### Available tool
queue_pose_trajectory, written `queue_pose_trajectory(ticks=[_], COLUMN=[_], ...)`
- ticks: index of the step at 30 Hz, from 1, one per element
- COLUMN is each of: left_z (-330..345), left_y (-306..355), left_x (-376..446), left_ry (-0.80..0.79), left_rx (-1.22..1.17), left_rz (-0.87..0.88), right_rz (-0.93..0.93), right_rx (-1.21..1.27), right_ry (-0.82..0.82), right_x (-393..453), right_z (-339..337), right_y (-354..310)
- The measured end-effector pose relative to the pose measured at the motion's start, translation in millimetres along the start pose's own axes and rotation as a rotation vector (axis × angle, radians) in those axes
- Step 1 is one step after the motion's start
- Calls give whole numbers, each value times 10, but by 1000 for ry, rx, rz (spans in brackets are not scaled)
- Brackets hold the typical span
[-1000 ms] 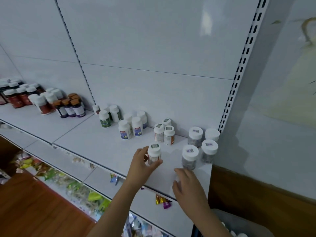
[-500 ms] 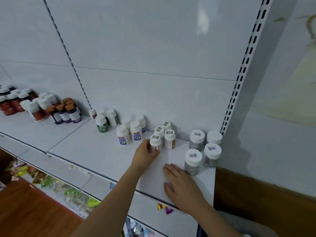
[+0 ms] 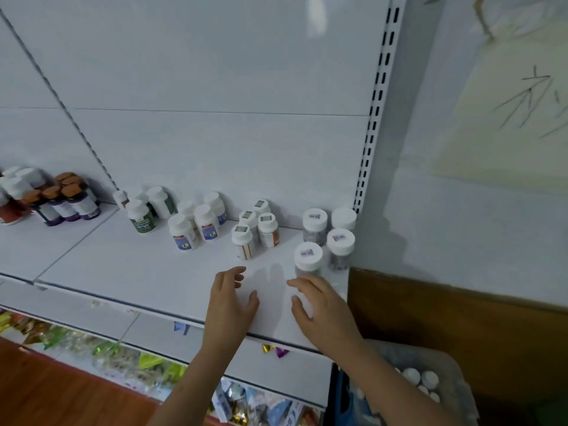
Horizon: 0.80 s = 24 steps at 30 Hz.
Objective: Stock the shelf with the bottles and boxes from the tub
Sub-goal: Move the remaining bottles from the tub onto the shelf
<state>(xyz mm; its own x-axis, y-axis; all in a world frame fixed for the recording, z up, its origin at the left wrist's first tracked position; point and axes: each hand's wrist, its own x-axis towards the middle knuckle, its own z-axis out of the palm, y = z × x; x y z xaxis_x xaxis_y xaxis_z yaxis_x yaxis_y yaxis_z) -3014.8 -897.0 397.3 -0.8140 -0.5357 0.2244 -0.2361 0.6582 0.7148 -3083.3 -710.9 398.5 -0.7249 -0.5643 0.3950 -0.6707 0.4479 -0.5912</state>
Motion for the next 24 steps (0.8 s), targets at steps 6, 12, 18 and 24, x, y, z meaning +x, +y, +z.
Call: queue_pose_trajectory(ticks=[6, 12, 18, 24], left_z=[260, 1057, 2366, 3335], left_y=[770, 1615, 1561, 966], left_x=[-352, -690, -889, -1174], left_ry=[-209, -566, -841, -955], left_rx=[-99, -186, -96, 42], left_rz=[331, 608, 393, -42], right_rz=[163, 528, 861, 992], right_rx=[-39, -175, -148, -19], right_ry=[263, 262, 71, -151], right_x=[-462, -1119, -1834, -2278], right_z=[-732, -1305, -1508, -1258], right_y=[664, 1572, 2359, 3078])
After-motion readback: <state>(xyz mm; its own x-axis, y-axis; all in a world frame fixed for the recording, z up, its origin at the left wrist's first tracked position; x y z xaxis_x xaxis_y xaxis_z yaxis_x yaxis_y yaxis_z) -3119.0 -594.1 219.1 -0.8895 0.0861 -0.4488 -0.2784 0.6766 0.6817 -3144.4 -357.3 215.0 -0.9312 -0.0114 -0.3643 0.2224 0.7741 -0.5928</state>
